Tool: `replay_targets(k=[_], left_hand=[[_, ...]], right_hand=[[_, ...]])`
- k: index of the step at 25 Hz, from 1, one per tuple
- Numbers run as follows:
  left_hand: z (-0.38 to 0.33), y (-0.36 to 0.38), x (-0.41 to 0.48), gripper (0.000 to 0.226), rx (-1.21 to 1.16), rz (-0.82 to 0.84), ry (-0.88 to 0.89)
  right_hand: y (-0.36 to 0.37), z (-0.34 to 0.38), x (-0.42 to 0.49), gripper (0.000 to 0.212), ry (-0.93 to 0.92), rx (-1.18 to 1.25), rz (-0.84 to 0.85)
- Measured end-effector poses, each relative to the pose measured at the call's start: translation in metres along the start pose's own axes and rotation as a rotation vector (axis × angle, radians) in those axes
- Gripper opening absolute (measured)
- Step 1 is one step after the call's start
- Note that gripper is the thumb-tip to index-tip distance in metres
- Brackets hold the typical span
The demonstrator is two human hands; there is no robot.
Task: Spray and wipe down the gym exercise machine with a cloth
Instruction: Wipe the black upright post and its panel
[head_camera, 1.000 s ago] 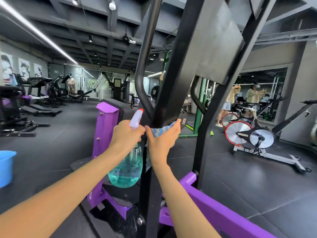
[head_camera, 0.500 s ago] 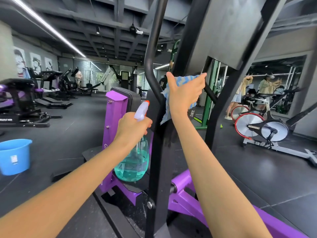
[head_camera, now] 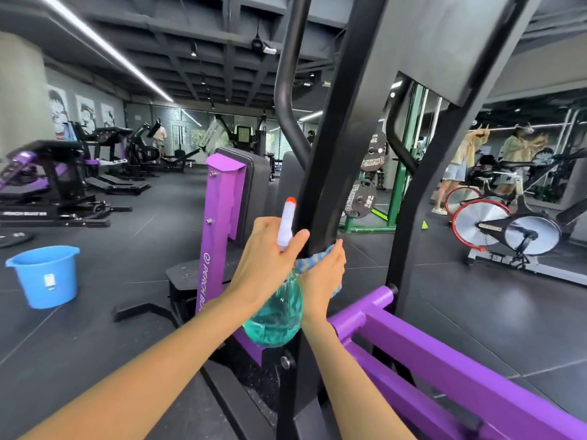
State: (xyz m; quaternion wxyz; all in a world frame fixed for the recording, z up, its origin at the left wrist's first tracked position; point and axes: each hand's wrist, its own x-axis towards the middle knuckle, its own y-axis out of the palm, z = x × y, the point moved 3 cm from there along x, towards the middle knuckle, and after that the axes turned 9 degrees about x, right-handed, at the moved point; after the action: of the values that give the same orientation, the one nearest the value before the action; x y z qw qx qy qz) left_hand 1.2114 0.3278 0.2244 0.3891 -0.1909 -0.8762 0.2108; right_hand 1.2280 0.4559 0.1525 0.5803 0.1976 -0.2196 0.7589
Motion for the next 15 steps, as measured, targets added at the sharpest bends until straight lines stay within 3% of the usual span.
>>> replay_targets(k=[7, 10, 13, 15], left_hand=[[-0.013, 0.017, -0.007, 0.03, 0.263, 0.165, 0.024], [-0.02, 0.014, -0.005, 0.035, 0.354, 0.172, 0.015], [-0.018, 0.0, -0.003, 0.027, 0.381, 0.169, 0.05], [-0.009, -0.014, -0.001, 0.044, 0.298, 0.15, 0.041]], right_hand=[[-0.005, -0.002, -0.003, 0.068, 0.043, 0.04, 0.016], [-0.003, -0.007, -0.006, 0.082, 0.041, 0.038, 0.059], [-0.001, -0.007, -0.006, 0.107, 0.039, 0.039, 0.106], [0.0, 0.015, 0.007, 0.109, 0.004, 0.132, 0.019]])
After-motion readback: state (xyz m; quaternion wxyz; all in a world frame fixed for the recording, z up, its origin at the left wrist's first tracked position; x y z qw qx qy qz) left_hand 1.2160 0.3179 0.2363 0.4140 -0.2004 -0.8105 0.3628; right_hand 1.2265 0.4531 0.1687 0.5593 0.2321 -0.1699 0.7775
